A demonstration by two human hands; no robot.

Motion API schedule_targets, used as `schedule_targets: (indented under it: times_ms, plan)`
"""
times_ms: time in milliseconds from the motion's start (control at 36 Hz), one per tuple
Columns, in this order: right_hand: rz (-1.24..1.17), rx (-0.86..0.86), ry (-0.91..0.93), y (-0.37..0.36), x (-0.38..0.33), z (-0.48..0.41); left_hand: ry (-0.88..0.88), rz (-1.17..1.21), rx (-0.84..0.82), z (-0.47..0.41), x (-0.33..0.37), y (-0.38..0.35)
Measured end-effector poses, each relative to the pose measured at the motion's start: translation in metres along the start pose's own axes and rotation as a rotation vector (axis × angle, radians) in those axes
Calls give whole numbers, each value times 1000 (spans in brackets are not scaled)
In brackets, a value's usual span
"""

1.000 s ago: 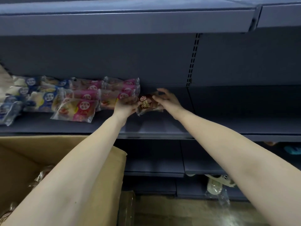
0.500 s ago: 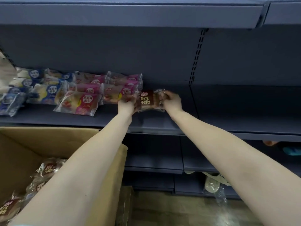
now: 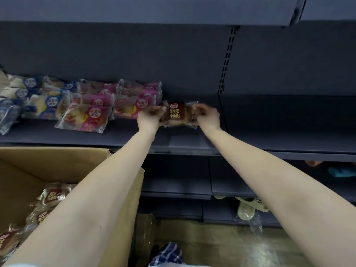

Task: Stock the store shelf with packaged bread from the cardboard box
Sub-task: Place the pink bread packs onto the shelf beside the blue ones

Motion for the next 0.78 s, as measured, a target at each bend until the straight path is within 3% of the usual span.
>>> schedule_targets:
  times_ms: [139,278,389,528,639,694,778]
  plan:
    - [82,-132,120,-7,-16,8,-18,8,-24,-1,3,4]
    - [345,-297,240,-32,-19,6,-16,50,-13,3,-3,0]
    - [437,-257,271,-32,-14,-2,-32,-5,-31,-3,-1,-1]
    - [440,-122,292,-21,-13,-15,-242,-483,-81,-18,19,-4]
    - [409,-65,250,-19,-7,-35,-452,-926,43,-23,26,-2]
    - [385,-33,233,-18,-4,-44,-427,-1126,109,-29,18,0]
    - [346,-4,202,-22,0,-56,-256,-1279,99,-38,2,7]
Point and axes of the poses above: each hand's wrist, its own z-axis away from the middle knuckle, its own y-axis out of the back of the hand, x = y × z, the point moved 7 cm from there along -z, towards the middle knuckle, and after that the axes turned 13 degrees about -x, right-handed, at the moved point
